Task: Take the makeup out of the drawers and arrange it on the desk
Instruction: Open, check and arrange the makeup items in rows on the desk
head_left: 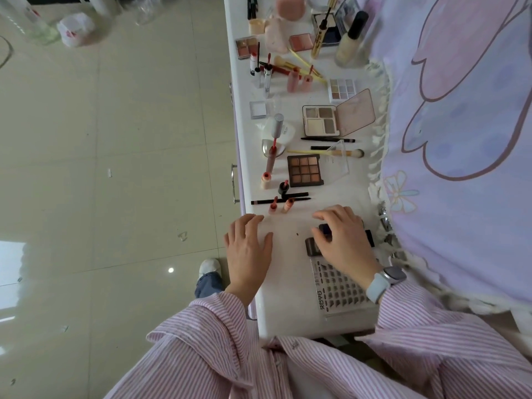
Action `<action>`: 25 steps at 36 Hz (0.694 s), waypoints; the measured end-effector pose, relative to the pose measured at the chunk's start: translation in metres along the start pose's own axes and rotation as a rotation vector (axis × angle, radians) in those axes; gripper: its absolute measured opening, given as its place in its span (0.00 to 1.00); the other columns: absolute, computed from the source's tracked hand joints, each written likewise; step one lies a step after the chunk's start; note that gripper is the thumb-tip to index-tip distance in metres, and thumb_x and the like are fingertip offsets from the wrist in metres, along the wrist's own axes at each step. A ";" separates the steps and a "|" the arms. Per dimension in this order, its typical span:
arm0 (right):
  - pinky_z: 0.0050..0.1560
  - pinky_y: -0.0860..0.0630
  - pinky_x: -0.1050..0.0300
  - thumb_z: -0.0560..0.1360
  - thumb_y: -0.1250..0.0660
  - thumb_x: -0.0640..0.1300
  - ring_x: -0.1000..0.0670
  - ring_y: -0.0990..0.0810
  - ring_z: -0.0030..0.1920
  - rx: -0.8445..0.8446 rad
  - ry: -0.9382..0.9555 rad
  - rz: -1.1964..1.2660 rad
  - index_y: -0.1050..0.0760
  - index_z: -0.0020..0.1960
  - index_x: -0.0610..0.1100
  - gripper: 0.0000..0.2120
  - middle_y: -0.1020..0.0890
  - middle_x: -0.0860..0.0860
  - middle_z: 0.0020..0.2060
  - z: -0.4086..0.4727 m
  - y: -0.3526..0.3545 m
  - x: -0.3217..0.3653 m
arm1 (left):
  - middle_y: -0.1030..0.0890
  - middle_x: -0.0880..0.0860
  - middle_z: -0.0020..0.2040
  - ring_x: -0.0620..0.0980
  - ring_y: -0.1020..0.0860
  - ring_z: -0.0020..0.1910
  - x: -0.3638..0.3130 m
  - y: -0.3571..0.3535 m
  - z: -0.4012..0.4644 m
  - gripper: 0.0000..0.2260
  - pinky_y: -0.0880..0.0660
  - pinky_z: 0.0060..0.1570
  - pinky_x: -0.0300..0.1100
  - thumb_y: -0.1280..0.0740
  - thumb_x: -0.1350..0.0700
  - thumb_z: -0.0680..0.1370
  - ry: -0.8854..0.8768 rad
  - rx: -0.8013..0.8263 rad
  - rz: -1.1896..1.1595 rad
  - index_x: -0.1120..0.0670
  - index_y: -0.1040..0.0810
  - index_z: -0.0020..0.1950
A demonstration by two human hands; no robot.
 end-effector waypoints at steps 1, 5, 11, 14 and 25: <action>0.47 0.29 0.51 0.68 0.29 0.39 0.45 0.25 0.49 0.000 0.028 -0.049 0.23 0.51 0.42 0.11 0.22 0.48 0.46 -0.005 0.001 -0.002 | 0.23 0.54 0.54 0.55 0.26 0.53 0.000 0.000 -0.005 0.15 0.30 0.50 0.49 0.39 0.51 0.73 -0.022 0.009 0.022 0.56 0.25 0.56; 0.44 0.29 0.51 0.64 0.33 0.42 0.49 0.30 0.48 0.025 0.129 -0.213 0.23 0.49 0.46 0.14 0.23 0.50 0.45 -0.022 0.007 -0.009 | 0.23 0.54 0.58 0.54 0.29 0.60 -0.001 -0.006 -0.022 0.16 0.30 0.56 0.52 0.41 0.48 0.73 -0.099 0.090 0.093 0.54 0.26 0.57; 0.46 0.28 0.48 0.63 0.28 0.45 0.49 0.34 0.50 0.130 0.133 -0.303 0.26 0.55 0.47 0.21 0.24 0.49 0.49 -0.029 0.007 -0.019 | 0.25 0.54 0.62 0.53 0.34 0.64 -0.001 -0.007 -0.027 0.19 0.32 0.59 0.55 0.43 0.46 0.74 -0.085 0.157 0.146 0.54 0.24 0.59; 0.45 0.28 0.48 0.64 0.27 0.46 0.48 0.34 0.50 0.142 0.155 -0.355 0.25 0.55 0.46 0.20 0.23 0.49 0.49 -0.026 0.007 -0.021 | 0.25 0.53 0.62 0.53 0.33 0.64 -0.001 -0.006 -0.025 0.19 0.33 0.59 0.54 0.43 0.46 0.74 -0.093 0.166 0.160 0.54 0.24 0.59; 0.45 0.27 0.49 0.62 0.24 0.43 0.48 0.33 0.50 0.129 0.176 -0.362 0.26 0.54 0.44 0.23 0.24 0.47 0.49 -0.026 0.011 -0.014 | 0.24 0.53 0.60 0.54 0.31 0.63 -0.003 -0.004 -0.024 0.16 0.35 0.59 0.56 0.32 0.49 0.71 -0.051 0.172 0.117 0.53 0.22 0.56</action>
Point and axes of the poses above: each hand's wrist, its own z-axis towards the middle knuckle, its own y-axis out of the back of the hand, x = y × z, the point moved 1 cm from there along z, towards the middle knuckle
